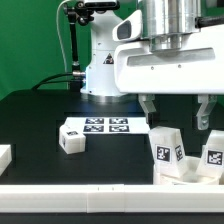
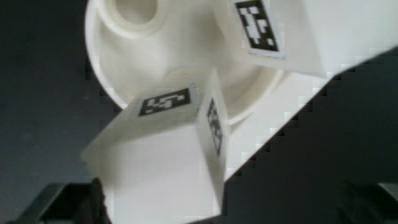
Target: Assemble stool
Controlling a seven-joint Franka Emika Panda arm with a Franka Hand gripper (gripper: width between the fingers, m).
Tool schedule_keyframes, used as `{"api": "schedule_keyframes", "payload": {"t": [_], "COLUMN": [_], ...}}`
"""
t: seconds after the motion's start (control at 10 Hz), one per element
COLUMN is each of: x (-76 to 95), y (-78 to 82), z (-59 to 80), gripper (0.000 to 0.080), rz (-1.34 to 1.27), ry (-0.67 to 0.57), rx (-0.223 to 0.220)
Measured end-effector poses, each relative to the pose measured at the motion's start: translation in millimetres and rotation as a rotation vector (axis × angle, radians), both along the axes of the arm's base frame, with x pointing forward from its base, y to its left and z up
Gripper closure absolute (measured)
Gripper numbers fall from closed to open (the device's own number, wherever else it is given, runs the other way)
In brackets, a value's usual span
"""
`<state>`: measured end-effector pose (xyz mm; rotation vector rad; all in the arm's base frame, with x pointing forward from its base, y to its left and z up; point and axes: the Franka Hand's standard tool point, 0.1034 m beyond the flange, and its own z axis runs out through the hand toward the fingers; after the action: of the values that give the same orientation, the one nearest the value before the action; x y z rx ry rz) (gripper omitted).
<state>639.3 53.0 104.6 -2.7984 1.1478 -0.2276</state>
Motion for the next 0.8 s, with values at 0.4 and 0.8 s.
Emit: {"api": "schedule_keyframes", "payload": {"t": [0.4, 0.8], "x": [0.6, -1.0], "y": [-2.9, 2.8], "z": [0.1, -2.6], "gripper": [0.0151, 0.0151], "rz": [0.445, 0.888], "ry": [-0.014, -0.018], "rx": [-0.095, -0.175]}}
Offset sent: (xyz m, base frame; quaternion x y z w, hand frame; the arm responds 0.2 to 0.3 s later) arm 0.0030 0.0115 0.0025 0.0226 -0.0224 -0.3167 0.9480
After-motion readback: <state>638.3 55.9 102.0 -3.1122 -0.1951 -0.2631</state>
